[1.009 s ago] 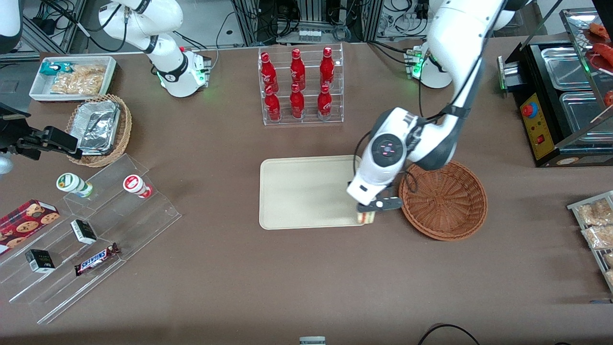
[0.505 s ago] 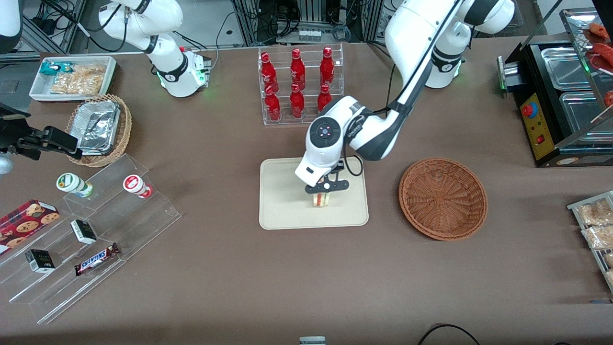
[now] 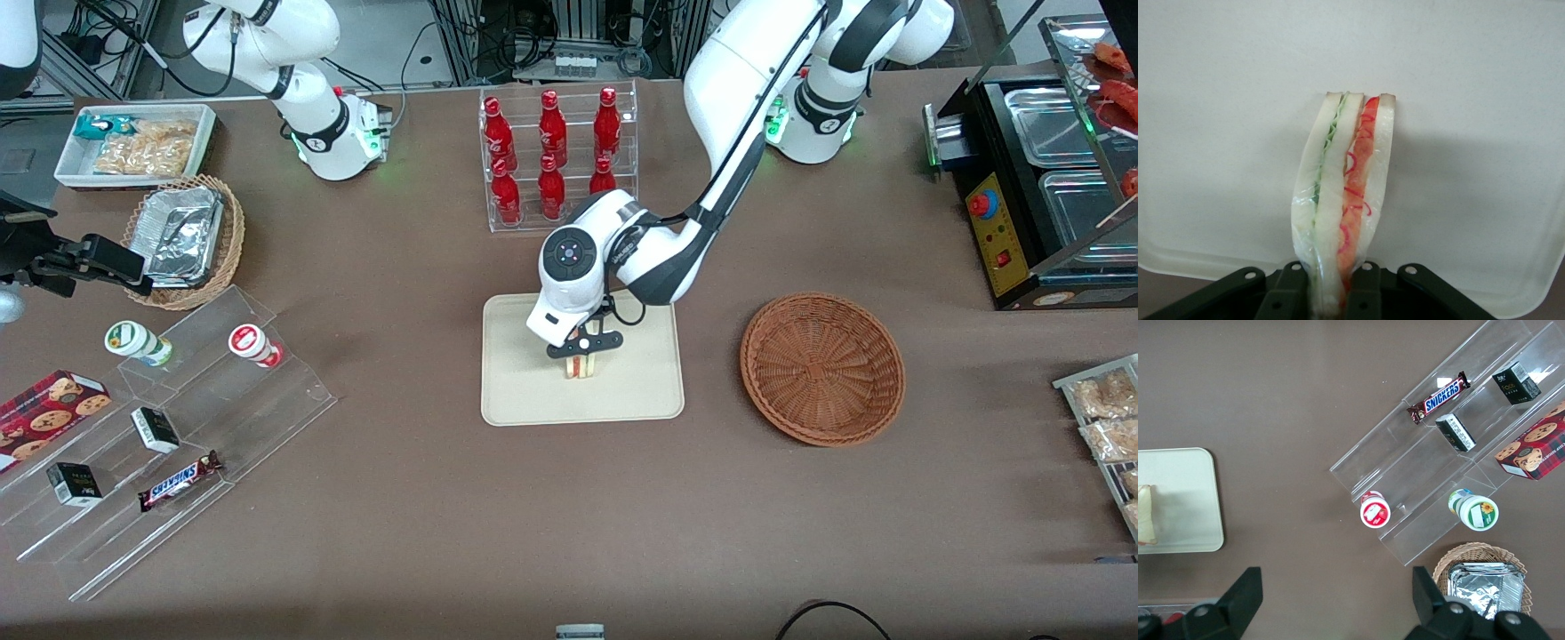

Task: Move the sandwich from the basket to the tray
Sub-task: 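Lower the sandwich onto the tray and open the left gripper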

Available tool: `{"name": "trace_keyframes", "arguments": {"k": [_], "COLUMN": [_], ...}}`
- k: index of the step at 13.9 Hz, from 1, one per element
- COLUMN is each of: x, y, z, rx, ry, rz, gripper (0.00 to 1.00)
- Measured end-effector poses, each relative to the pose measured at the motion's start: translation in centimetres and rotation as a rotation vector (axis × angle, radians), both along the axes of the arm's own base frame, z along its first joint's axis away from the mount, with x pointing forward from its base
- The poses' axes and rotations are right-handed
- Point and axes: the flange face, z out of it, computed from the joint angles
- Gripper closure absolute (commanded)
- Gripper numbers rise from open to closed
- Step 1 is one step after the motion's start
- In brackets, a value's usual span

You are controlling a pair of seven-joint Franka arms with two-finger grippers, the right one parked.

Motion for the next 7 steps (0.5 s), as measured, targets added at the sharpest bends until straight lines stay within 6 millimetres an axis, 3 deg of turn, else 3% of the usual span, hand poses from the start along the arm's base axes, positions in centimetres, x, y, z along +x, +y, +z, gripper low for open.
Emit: {"name": "trace_keyframes", "arguments": {"k": [3, 4, 5, 7], "x": [-0.18, -0.03, 0.23, 0.70], "y": [-0.86, -0.91, -0.87, -0.64], "z": [-1.34, -1.18, -0.97, -0.79], "rx": [-0.022, -0.025, -0.027, -0.029], "ry": [-0.021, -0.026, -0.031, -0.040], "rz": [0.004, 0.006, 0.008, 0.015], "gripper": [0.91, 0.66, 0.01, 0.00]}}
